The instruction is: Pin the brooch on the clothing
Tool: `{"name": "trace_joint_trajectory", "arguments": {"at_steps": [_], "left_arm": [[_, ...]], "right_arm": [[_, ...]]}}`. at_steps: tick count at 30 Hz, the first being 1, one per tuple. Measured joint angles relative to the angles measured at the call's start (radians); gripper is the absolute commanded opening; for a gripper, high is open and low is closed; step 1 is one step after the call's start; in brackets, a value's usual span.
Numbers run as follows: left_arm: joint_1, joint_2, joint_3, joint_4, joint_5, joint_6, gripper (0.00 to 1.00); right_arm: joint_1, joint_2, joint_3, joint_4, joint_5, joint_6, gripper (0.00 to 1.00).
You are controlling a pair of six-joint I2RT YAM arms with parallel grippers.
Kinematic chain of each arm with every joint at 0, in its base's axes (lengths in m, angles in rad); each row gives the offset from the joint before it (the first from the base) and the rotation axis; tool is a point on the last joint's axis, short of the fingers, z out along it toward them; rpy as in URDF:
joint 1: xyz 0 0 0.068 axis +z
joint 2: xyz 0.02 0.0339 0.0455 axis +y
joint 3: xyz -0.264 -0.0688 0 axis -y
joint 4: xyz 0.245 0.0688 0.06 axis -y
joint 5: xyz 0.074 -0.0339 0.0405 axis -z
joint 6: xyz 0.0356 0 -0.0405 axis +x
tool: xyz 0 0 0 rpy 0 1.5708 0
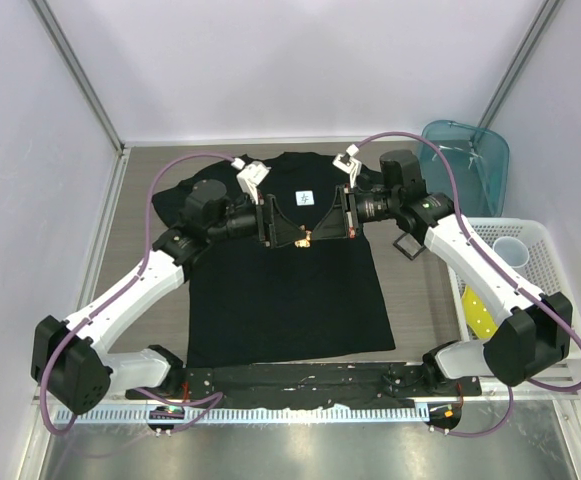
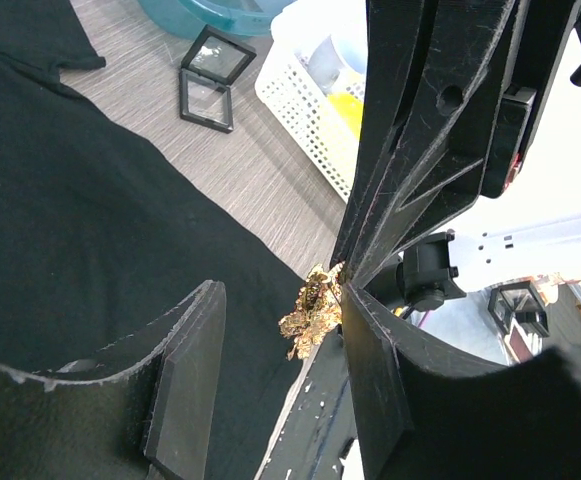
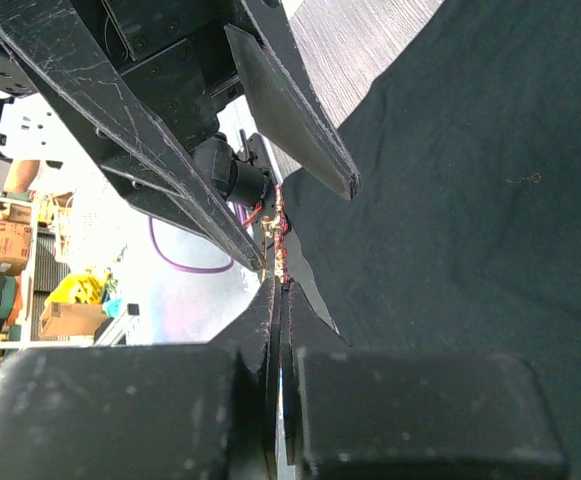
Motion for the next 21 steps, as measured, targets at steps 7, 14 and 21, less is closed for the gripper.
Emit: {"name": "trace_joint_trajectory", "arguments": {"at_steps": [7, 14, 21], "left_arm": [[-0.002, 0.004, -0.012, 0.013, -0.008, -0.019, 0.47], [-0.006, 0.007, -0.013, 0.019, -0.021, -0.034, 0.34], [-0.007, 0.007, -0.013, 0.017, -0.031, -0.031, 0.27]], "right_arm": [[0.0, 0.0, -0.004, 0.0, 0.014, 0.0, 0.01], [0.0, 0.0, -0.005, -0.001, 0.027, -0.001, 0.01], [0.0, 0.0, -0.005, -0.009, 0.04, -0.009, 0.01]]}}
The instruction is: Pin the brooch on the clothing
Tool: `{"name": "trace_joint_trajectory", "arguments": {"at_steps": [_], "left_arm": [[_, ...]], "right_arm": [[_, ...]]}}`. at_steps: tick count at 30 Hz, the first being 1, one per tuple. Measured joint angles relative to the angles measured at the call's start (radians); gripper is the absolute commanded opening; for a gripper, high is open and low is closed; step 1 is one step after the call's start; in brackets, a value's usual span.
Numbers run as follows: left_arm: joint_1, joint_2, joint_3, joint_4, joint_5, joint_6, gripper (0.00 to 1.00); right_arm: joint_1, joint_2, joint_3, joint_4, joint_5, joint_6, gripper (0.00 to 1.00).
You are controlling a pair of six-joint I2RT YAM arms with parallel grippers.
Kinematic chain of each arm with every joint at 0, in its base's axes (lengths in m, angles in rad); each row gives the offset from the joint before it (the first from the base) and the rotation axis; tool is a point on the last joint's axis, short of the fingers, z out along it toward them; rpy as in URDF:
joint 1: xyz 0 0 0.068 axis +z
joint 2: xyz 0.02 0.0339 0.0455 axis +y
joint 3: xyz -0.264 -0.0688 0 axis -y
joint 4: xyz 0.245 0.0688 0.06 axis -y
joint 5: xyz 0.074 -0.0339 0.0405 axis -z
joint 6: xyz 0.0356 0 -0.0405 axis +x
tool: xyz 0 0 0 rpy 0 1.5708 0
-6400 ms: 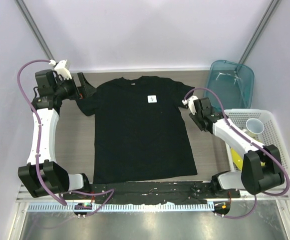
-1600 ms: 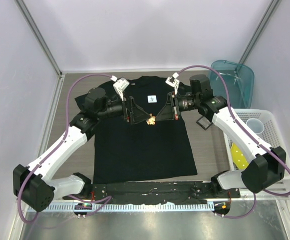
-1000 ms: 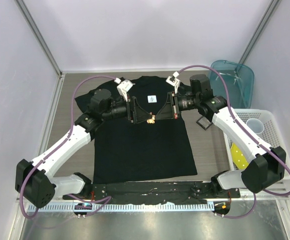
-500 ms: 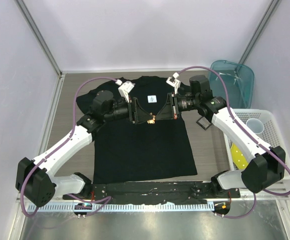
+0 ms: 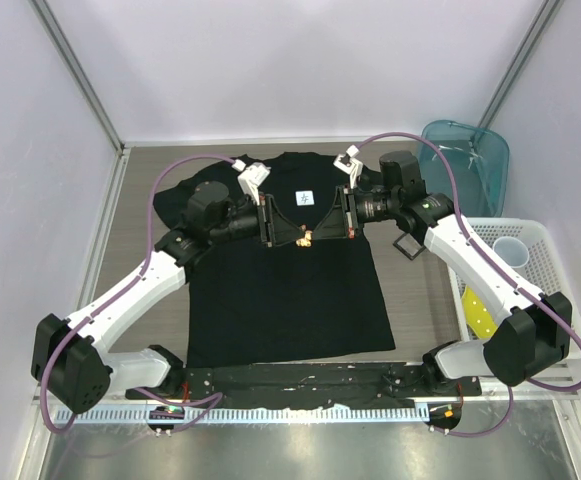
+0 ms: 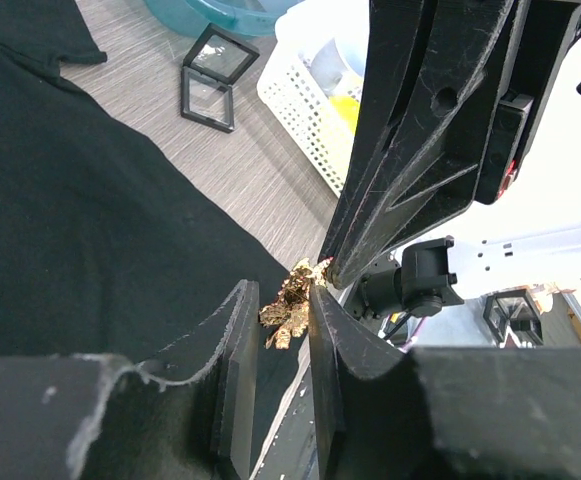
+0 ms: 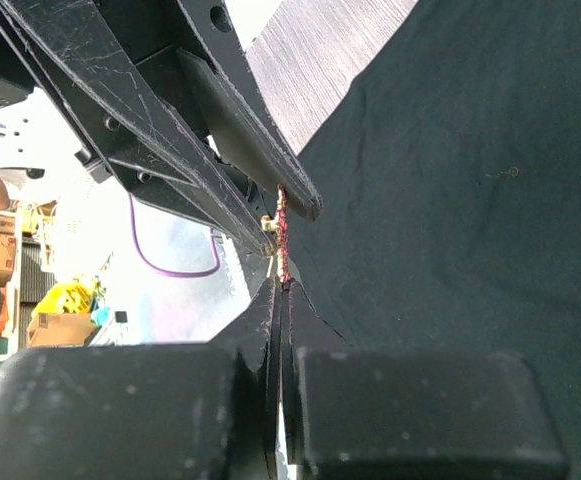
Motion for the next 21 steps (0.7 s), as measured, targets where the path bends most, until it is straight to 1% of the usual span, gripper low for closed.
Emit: {"name": "trace_joint_trajectory", "arguments": {"at_steps": [4, 6, 7, 9, 10, 11, 12, 15, 17, 20, 21], "left_arm": [[0.0, 0.0, -0.004, 0.0, 0.004, -0.001, 0.25], [0.0, 0.0, -0.009, 0.003, 0.011, -0.004, 0.27], [0.0, 0.0, -0.011, 0.006, 0.016, -0.007, 0.34], [0.0, 0.0, -0.015, 0.015, 0.028, -0.01, 0.43], [0.001, 0.0, -0.017, 0.02, 0.033, -0.011, 0.51], [0.003, 0.0, -0.019, 0.02, 0.036, -0.011, 0.55], [0.009, -0.002, -0.024, 0.02, 0.041, -0.011, 0.62], [0.039, -0.008, -0.038, 0.013, 0.072, -0.009, 0.66], [0.076, -0.021, -0.042, -0.002, 0.097, 0.002, 0.66], [0.138, -0.075, -0.039, -0.046, 0.131, 0.089, 0.66], [0.15, -0.097, -0.032, -0.068, 0.14, 0.143, 0.66]], "right_arm": [[0.0, 0.0, 0.0, -0.008, 0.003, -0.007, 0.01], [0.0, 0.0, 0.0, -0.015, 0.003, -0.01, 0.01], [0.0, 0.0, 0.0, -0.017, 0.003, -0.011, 0.01], [0.0, 0.0, 0.0, -0.018, 0.0, -0.014, 0.01], [0.0, 0.0, 0.0, -0.019, -0.001, -0.017, 0.01], [0.0, 0.0, 0.002, -0.021, -0.003, -0.02, 0.01], [0.0, 0.0, 0.003, -0.024, -0.004, -0.025, 0.01], [0.0, 0.0, 0.025, -0.06, -0.003, -0.069, 0.01], [0.0, 0.0, 0.058, -0.11, 0.01, -0.145, 0.01], [0.0, 0.0, 0.124, -0.211, 0.044, -0.298, 0.01], [0.0, 0.0, 0.145, -0.245, 0.055, -0.353, 0.01]]}}
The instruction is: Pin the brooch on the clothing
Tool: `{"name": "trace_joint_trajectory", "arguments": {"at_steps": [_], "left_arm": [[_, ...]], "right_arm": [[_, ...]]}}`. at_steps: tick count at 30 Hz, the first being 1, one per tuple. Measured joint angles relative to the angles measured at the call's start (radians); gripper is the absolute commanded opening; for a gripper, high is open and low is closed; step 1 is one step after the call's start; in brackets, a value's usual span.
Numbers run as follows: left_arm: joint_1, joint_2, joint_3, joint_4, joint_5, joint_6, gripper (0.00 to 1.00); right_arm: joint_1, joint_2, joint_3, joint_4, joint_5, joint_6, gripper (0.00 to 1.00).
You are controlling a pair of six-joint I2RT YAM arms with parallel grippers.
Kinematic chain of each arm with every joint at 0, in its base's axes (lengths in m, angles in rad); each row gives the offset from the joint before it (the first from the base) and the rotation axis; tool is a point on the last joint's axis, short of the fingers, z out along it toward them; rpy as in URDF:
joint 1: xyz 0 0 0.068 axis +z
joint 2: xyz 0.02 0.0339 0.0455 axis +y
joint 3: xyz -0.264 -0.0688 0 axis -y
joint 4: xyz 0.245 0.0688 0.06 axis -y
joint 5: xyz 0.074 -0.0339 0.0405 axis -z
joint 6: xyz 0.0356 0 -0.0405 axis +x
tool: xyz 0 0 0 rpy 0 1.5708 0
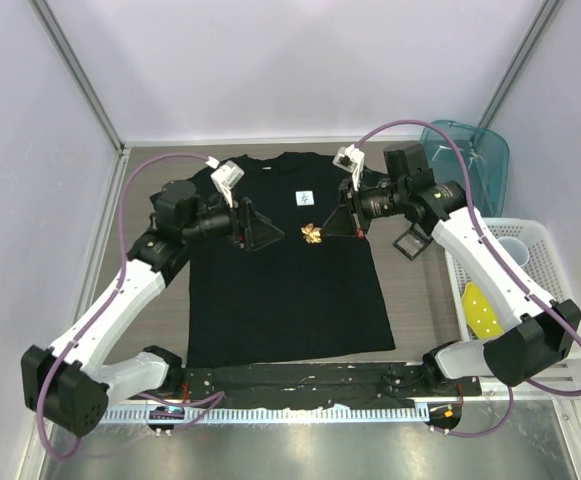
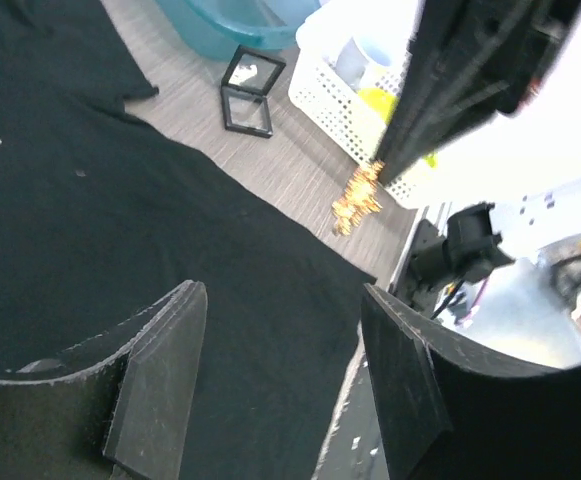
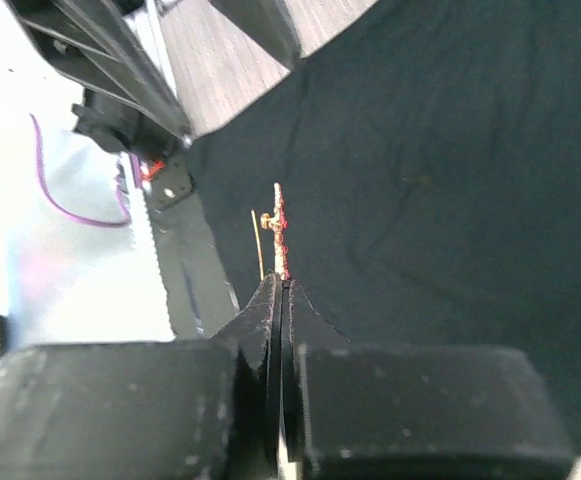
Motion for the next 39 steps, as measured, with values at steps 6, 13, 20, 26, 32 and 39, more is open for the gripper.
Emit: {"name": "trace_joint_trajectory", "arguments": {"at_steps": [6, 13, 20, 26, 32, 39], "left_arm": [[0.003, -0.1, 0.099, -0.175, 0.062, 0.369, 0.59], [-0.051, -0.106, 0.166, -0.294, 0.047, 0.702, 0.56], [-0.15, -0.106, 0.175, -0.373, -0.012, 0.919, 0.56], [-0.232, -0.106, 0.178, -0.399, -0.064, 0.998, 0.55], [-0.274, -0.103, 0.214, -0.407, -0.08, 0.992, 0.55], [-0.28, -0.082, 0.229, -0.403, -0.086, 0.944, 0.46]], "right_arm": [[0.013, 0.0, 0.117, -0.19, 0.066, -0.347, 0.01], [0.084, -0.15, -0.018, -0.081, 0.16, -0.595, 0.01], [0.152, -0.39, -0.239, 0.194, 0.188, -0.662, 0.01], [0.167, -0.364, -0.259, 0.314, 0.18, -0.649, 0.01], [0.194, -0.348, -0.259, 0.343, 0.16, -0.597, 0.01], [0.229, -0.343, -0.259, 0.354, 0.13, -0.533, 0.01]]}}
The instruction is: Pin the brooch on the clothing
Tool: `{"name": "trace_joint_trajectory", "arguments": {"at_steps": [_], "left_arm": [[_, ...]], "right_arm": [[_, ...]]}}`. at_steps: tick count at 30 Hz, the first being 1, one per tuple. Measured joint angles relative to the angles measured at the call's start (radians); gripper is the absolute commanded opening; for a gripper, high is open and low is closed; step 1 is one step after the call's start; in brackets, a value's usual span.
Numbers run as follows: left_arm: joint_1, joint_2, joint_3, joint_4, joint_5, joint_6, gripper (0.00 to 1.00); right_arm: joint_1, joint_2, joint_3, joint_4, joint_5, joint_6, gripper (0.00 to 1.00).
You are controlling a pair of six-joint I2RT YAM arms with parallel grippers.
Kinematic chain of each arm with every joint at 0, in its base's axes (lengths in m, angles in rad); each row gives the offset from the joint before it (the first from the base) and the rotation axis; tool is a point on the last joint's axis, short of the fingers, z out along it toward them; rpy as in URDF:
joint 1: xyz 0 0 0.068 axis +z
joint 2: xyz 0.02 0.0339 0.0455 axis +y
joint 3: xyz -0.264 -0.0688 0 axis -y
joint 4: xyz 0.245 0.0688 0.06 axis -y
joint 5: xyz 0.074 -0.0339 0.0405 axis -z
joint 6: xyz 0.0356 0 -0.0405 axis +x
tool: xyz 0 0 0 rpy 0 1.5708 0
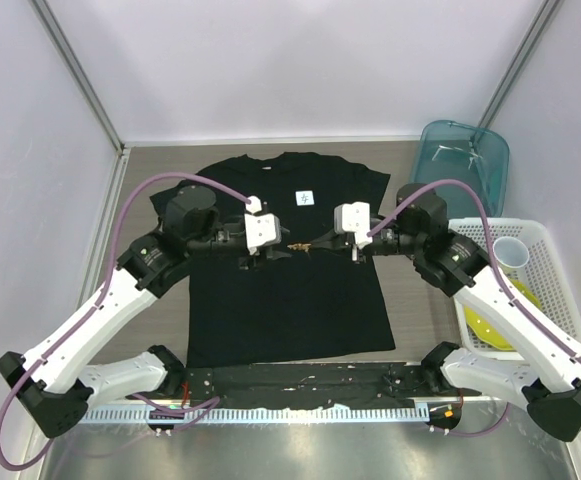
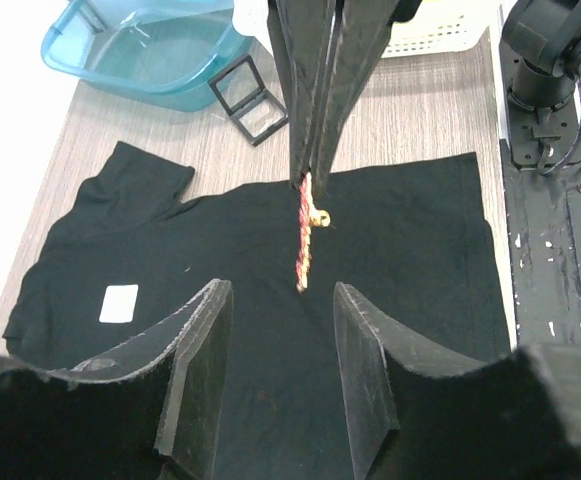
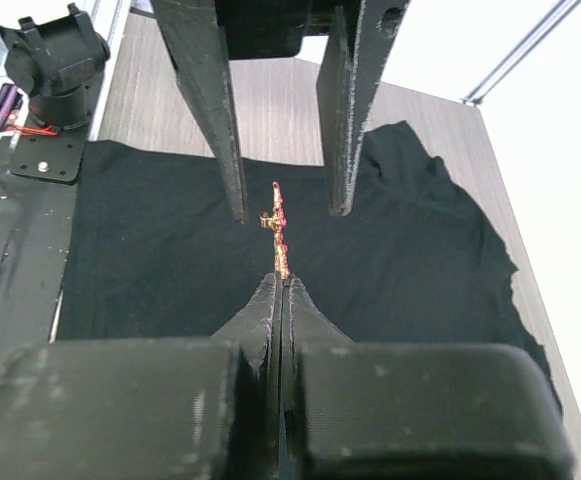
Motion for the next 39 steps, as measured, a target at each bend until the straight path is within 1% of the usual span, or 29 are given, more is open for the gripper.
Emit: {"name": "trace_joint_trajectory", "arguments": {"at_steps": [8, 9, 10, 11, 15, 17, 20, 22, 23, 24, 25, 26, 27, 29, 31, 32, 33, 36, 39], "left_arm": [[-0.045, 0.029, 0.052, -0.027, -0.001, -0.022, 0.37], [-0.05, 0.033, 0.056, -0.03, -0.001, -0.023, 0.35], [-0.056, 0.037, 0.061, -0.036, -0.003, -0.024, 0.31], [-0.061, 0.04, 0.063, -0.04, -0.004, -0.025, 0.3], [-0.069, 0.06, 0.068, -0.073, -0.013, -0.037, 0.33], [-0.071, 0.07, 0.072, -0.089, -0.021, -0.04, 0.32], [-0.071, 0.081, 0.076, -0.107, -0.035, -0.042, 0.19], [-0.071, 0.089, 0.081, -0.124, -0.041, -0.045, 0.07], [-0.071, 0.093, 0.085, -0.132, -0.043, -0.046, 0.0], [-0.071, 0.095, 0.087, -0.137, -0.049, -0.05, 0.0], [-0.071, 0.096, 0.088, -0.14, -0.054, -0.059, 0.0], [-0.071, 0.096, 0.088, -0.14, -0.06, -0.071, 0.0], [-0.071, 0.096, 0.087, -0.138, -0.068, -0.091, 0.0], [-0.064, 0.092, 0.076, -0.127, -0.075, -0.138, 0.0], [-0.054, 0.078, 0.045, -0.108, -0.073, -0.196, 0.0], [-0.045, 0.068, 0.024, -0.1, -0.072, -0.23, 0.0], [-0.036, 0.06, 0.008, -0.095, -0.069, -0.254, 0.0], [0.01, 0.045, -0.034, -0.067, -0.037, -0.363, 0.0], [0.063, 0.045, -0.06, -0.003, 0.002, -0.478, 0.0]], "right_arm": [[0.025, 0.06, 0.014, -0.062, 0.0, 0.009, 0.01], [0.025, 0.063, 0.016, -0.069, 0.002, 0.009, 0.01], [0.026, 0.067, 0.021, -0.075, 0.002, 0.01, 0.01], [0.026, 0.069, 0.026, -0.078, 0.002, 0.011, 0.01], [0.03, 0.07, 0.043, -0.089, 0.002, 0.018, 0.01], [0.031, 0.072, 0.054, -0.099, 0.002, 0.021, 0.01], [0.034, 0.088, 0.072, -0.118, 0.002, 0.023, 0.01], [0.036, 0.098, 0.076, -0.127, 0.003, 0.023, 0.01], [0.037, 0.101, 0.077, -0.132, 0.003, 0.023, 0.06], [0.037, 0.105, 0.077, -0.135, 0.003, 0.023, 0.16], [0.037, 0.107, 0.078, -0.138, 0.005, 0.027, 0.29], [0.037, 0.112, 0.084, -0.143, 0.008, 0.033, 0.46], [0.037, 0.117, 0.089, -0.147, 0.013, 0.043, 0.51], [0.037, 0.125, 0.103, -0.156, 0.029, 0.064, 0.59], [0.037, 0.133, 0.118, -0.17, 0.046, 0.078, 0.64], [0.037, 0.134, 0.121, -0.176, 0.053, 0.086, 0.73], [0.037, 0.134, 0.121, -0.183, 0.061, 0.095, 0.76], [0.037, 0.134, 0.117, -0.191, 0.077, 0.128, 0.78], [0.037, 0.121, 0.08, -0.151, 0.097, 0.19, 0.78]]}}
